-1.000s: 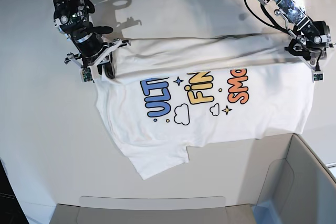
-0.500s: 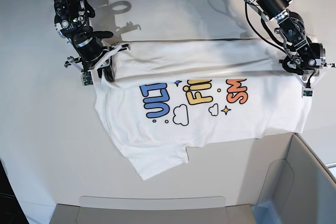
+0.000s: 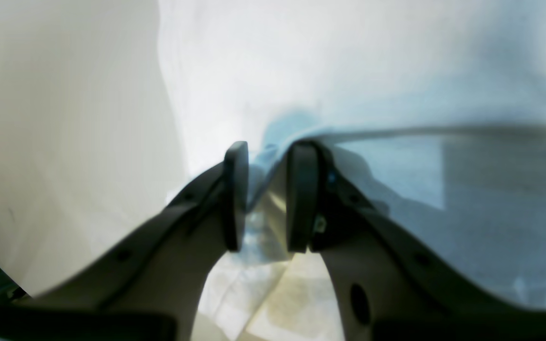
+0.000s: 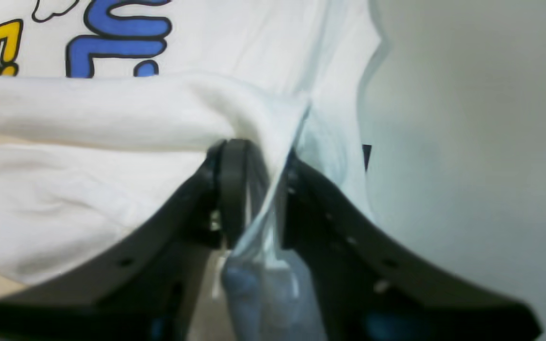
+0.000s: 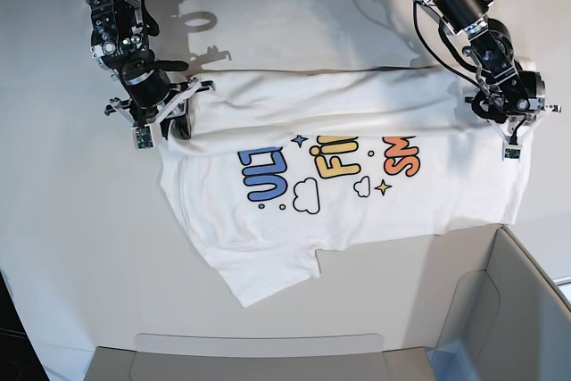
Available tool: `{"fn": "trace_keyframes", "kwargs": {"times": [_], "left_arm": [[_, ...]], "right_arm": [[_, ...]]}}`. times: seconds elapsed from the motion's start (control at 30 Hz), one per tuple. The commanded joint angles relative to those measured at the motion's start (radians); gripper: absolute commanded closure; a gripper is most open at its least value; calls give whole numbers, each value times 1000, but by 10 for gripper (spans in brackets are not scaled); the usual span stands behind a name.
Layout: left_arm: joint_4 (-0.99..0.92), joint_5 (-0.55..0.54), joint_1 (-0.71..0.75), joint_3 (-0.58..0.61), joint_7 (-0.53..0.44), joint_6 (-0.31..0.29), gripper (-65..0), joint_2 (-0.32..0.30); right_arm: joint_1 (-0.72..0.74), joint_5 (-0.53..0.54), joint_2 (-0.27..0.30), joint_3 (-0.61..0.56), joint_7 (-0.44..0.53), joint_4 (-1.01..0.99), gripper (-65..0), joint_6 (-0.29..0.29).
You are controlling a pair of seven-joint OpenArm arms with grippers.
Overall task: Layout the t-shirt on the table in an organized manner, then fold the t-shirt properly
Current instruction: 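Lower the held shirt edge onto the table with both grippers, then regrasp the shirt edge with the right gripper near its corner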
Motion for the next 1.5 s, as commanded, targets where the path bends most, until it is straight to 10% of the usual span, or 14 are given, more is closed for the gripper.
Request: {"fn": "trace_keyframes", "kwargs": {"times": [0.0, 0.83, 1.03, 1.3, 1.47], "left_arm": [[20, 5, -15, -2, -16, 6, -155, -15], [290, 4, 28, 34, -41, 6, -254, -10], [327, -1, 27, -127, -59, 6, -253, -9], [327, -1, 85, -163, -59, 6, -253, -7], [327, -1, 93, -163, -61, 6, -253, 20]], "right_arm": [[12, 1, 9, 5, 28, 28, -161, 0], [-13, 1, -65, 123, 30, 148, -182, 2], [-71, 77, -85, 217, 30, 176, -183, 8], [-235, 452, -139, 508, 22, 176, -185, 341], [-324, 485, -154, 534, 15, 154, -203, 413]]}}
